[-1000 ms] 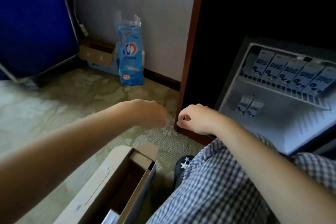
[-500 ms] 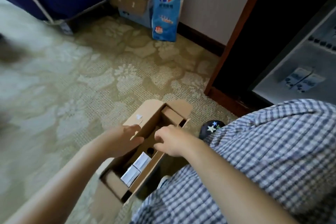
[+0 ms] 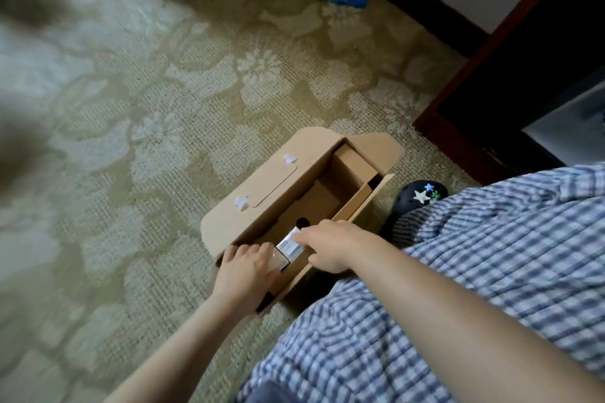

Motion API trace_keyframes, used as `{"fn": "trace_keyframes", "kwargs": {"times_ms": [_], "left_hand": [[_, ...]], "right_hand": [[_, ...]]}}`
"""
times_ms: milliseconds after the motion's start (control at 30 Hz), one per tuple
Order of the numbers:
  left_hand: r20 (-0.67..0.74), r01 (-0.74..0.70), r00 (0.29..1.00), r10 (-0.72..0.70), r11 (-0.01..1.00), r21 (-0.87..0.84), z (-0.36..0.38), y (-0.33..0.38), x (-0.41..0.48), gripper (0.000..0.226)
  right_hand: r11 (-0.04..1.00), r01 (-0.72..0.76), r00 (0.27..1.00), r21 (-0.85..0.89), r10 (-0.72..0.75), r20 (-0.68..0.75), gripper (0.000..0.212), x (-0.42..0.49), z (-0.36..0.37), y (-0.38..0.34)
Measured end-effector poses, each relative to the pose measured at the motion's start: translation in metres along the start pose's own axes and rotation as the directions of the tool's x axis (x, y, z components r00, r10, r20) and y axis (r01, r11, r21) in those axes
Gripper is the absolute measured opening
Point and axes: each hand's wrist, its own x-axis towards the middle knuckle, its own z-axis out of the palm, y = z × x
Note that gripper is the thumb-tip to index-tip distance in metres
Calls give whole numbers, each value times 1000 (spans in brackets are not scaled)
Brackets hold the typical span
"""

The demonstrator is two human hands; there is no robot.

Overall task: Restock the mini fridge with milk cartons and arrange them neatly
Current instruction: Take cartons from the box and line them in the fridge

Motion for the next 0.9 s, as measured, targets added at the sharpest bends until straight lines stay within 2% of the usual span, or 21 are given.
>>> {"fn": "trace_keyframes", "kwargs": {"times_ms": [200, 367, 533, 633, 733, 800, 900], "left_hand": [[-215, -30, 976, 30, 1000, 2, 16, -7, 1, 37], [-388, 72, 919, -66, 997, 0, 23, -8, 0, 30], [-413, 26, 911, -22, 1000, 5, 27, -17, 3, 44], [-435, 27, 900, -31, 1000, -16, 29, -20, 2, 42], [-439, 44, 896, -63, 998, -54, 29, -18, 2, 41], [-440, 57, 894, -83, 996, -71, 30, -16, 3, 39], [-428, 69, 899, -99, 994, -85, 33, -18, 4, 39]], "right_hand": [[985, -20, 999, -170, 26, 32, 62, 31, 8, -4], [973, -66, 997, -220, 73, 24, 63, 48, 8, -10], [969, -91, 996, -229, 87, -28, 61, 56, 6, -8], [980, -96, 979, -176, 62, -194, 50, 53, 5, -5], [991, -91, 932, -101, 50, -359, 36, 53, 5, -5], [998, -55, 936, -43, 36, -350, 33, 54, 6, -6], [1000, -21, 978, -11, 19, -208, 44, 57, 10, -7]]}}
